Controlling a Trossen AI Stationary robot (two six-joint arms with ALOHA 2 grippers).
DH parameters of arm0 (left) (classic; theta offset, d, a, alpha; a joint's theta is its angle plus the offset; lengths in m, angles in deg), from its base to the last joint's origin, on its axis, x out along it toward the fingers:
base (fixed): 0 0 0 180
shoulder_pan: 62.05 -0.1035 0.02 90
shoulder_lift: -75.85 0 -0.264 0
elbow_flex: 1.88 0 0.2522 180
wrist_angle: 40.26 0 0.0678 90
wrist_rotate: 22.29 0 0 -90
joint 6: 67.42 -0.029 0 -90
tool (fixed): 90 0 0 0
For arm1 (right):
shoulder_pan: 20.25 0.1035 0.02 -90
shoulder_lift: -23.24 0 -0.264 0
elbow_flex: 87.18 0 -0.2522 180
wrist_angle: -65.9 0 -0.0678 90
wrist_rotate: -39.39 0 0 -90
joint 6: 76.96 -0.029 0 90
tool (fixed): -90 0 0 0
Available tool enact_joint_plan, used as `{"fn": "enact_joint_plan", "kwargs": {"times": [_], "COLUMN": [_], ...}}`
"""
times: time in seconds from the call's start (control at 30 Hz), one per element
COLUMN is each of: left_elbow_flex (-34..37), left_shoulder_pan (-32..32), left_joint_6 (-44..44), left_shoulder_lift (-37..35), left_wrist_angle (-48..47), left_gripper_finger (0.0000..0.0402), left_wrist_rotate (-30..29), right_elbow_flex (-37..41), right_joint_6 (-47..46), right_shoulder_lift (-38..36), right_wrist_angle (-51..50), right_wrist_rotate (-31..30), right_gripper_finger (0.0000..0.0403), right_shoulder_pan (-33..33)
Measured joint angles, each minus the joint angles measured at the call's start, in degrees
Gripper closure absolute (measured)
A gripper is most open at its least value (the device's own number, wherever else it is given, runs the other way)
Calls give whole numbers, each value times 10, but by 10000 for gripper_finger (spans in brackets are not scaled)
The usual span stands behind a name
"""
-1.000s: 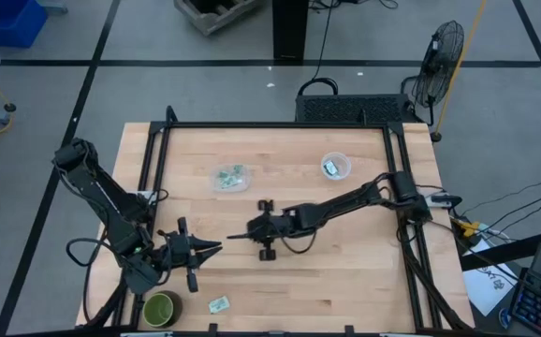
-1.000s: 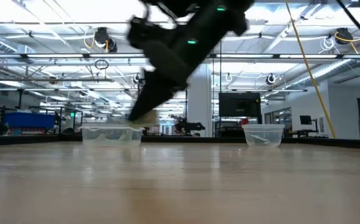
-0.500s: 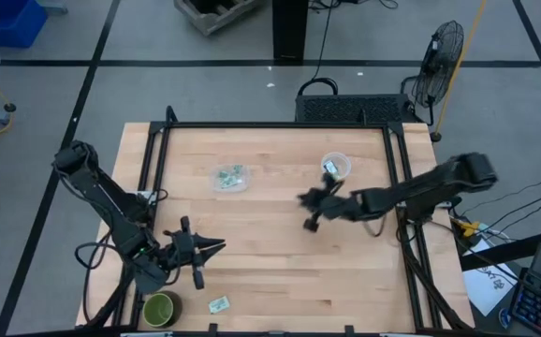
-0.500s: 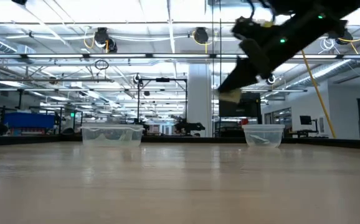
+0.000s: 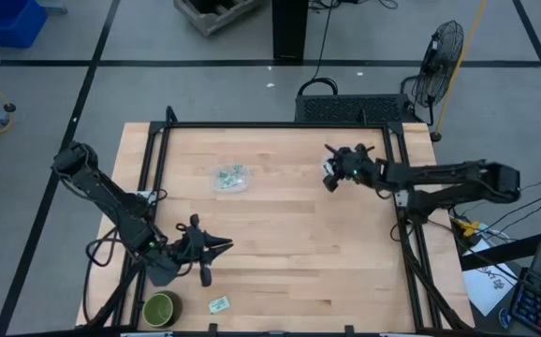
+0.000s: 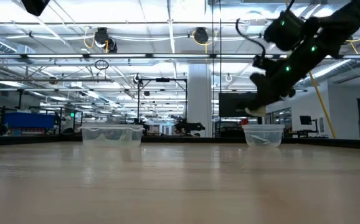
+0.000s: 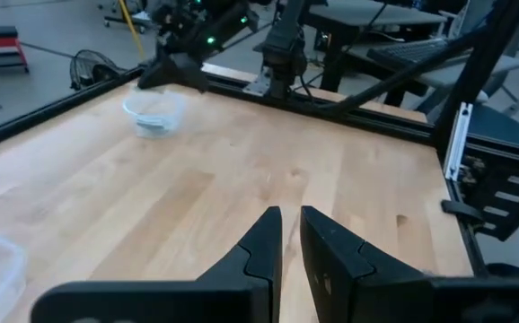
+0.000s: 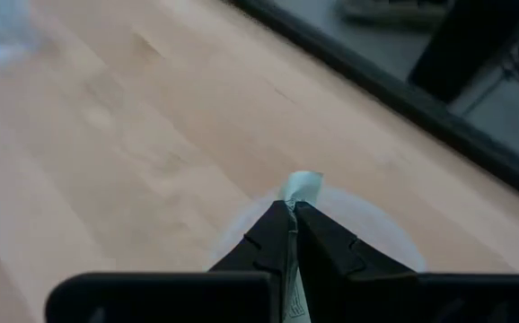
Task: Pick and place items into bin
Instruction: Put the stevia packet into the right transparent bin, then put the stevia packet into the left transparent bin
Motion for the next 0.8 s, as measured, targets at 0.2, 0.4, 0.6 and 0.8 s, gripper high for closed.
{"fn": "enact_joint_plan", "kwargs": {"times": [0.2, 0.4, 0.6, 0.8], "left_elbow_flex": [0, 0, 0, 0], "left_shoulder_pan": [0, -2, -14, -36], "left_joint_6": [0, -3, -52, -37], "left_shoulder_lift": [0, 0, 0, 0], "left_wrist_angle": [0, -5, 16, 66], "left_gripper_finger": [353, 353, 353, 353], "left_wrist_rotate": [8, 16, 31, 62], "right_elbow_flex": [17, 20, 20, 20], "right_joint_6": [2, 13, 15, 25], "right_shoulder_lift": [25, 34, 18, -19], "right_wrist_angle": [3, 7, 27, 76], "right_wrist_rotate": [28, 29, 45, 75], "right_gripper_finger": [380, 312, 224, 196], "right_shoulder_pan": [-52, -51, -12, 70]}}
